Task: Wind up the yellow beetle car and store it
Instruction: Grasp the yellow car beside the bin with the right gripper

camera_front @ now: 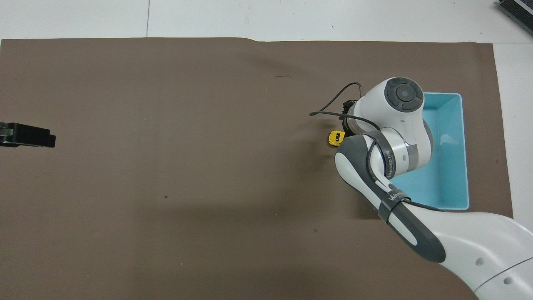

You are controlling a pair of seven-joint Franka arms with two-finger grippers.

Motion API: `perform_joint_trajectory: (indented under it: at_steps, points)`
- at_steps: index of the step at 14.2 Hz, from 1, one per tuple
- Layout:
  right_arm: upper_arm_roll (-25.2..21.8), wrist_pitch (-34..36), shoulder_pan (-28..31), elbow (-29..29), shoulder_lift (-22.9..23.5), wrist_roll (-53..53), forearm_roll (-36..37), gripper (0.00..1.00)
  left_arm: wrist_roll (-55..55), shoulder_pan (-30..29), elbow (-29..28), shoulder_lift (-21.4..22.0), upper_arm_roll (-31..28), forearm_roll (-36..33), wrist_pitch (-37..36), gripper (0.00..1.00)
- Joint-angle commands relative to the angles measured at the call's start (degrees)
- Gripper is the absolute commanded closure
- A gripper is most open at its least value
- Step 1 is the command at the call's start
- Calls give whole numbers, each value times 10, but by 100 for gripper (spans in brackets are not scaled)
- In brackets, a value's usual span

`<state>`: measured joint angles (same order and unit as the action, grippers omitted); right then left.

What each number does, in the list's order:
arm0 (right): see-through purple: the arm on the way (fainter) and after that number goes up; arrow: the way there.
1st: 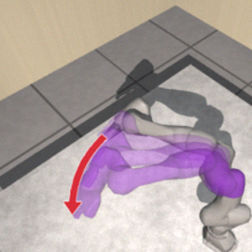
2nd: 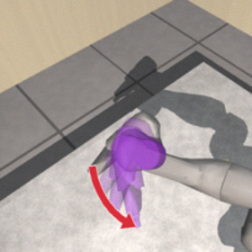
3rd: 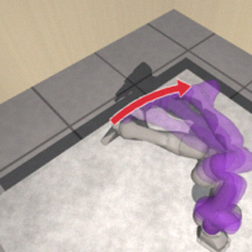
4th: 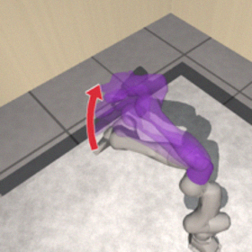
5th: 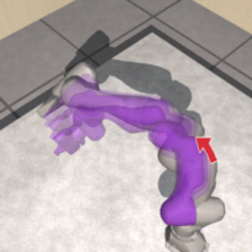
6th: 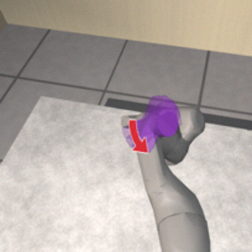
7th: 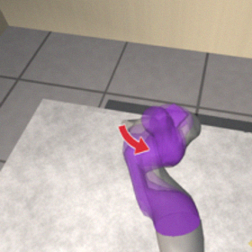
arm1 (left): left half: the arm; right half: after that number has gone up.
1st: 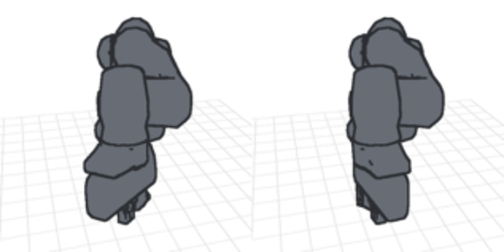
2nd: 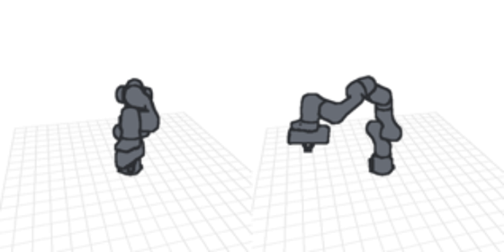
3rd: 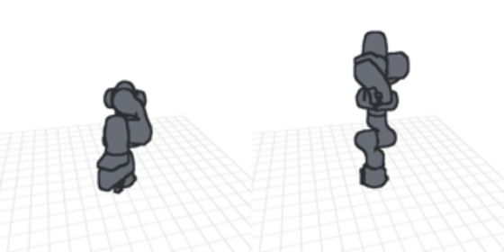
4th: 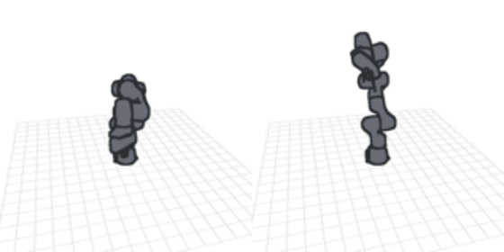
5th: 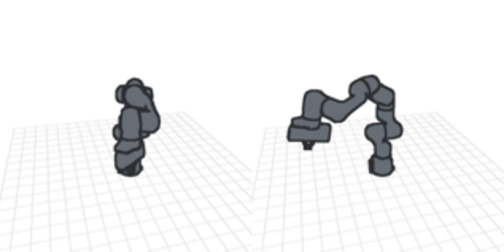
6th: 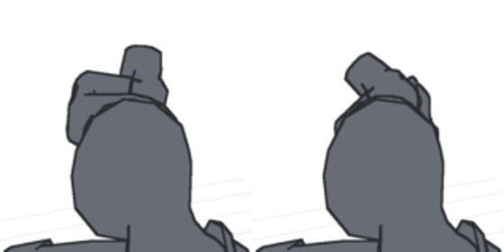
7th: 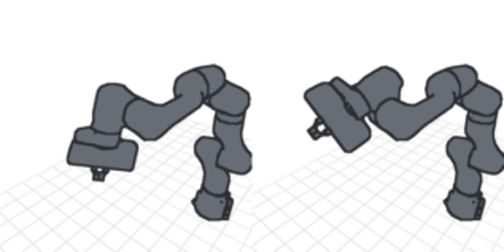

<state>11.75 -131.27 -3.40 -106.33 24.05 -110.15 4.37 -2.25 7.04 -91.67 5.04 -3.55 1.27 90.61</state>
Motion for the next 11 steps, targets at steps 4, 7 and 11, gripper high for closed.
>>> perform_joint_trajectory:
  at_steps: [4,7,11]
  points:
    - [1,-41,14,-47,-11,-11,24,0,-5,-8,4,3,4,-2,-10,0]
    - [1,-38,14,-48,-12,-4,37,0,-5,-8,4,3,5,-2,-10,0]
    - [2,-27,6,-45,-14,-4,74,73,-5,-8,4,3,4,-2,-10,0]
